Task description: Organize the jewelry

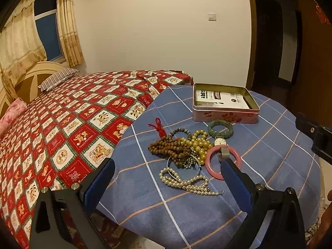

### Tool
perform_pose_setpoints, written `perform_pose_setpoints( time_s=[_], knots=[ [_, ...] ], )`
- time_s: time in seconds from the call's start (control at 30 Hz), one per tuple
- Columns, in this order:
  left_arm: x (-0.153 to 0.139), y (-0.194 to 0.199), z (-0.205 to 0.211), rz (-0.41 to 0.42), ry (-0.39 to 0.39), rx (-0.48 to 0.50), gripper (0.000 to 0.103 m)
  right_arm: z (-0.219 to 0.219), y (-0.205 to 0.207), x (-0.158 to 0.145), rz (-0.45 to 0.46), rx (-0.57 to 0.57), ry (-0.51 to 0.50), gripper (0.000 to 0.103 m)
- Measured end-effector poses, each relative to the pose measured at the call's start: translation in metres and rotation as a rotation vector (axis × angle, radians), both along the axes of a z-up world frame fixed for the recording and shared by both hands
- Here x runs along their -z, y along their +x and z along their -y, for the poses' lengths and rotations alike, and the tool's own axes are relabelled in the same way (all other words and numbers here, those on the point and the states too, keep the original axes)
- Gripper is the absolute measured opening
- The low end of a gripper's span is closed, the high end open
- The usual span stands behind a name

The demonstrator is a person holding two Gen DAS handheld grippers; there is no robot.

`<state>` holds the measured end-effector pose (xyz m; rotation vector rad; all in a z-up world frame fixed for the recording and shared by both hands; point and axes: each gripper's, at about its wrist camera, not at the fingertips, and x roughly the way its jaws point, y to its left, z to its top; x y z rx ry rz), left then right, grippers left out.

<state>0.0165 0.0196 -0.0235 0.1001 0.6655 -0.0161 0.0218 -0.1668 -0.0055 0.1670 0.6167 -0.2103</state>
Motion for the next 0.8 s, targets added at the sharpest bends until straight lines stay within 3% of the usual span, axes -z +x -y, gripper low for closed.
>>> perform_pose_setpoints(
  time_s=[0.4, 0.73, 0.8],
  knots=[
    [0.005, 0.003, -0.004, -0.011, 0.003, -0.006, 0.102, -0.004, 0.002, 0.003, 0.007, -0.01, -0.002, 0.103],
    [0.033, 0.009, -0.031, -0.057, -0.015, 0.029, 0.102, -0.003, 0.009, 0.027, -0.005, -0.057, -0.042, 0.103],
    [0.039, 0.011, -0.039, -0.065, -0.007, 0.026, 0.102, 0.0, 0.011, 0.035, -0.021, -0.077, -0.031, 0.097]
  ],
)
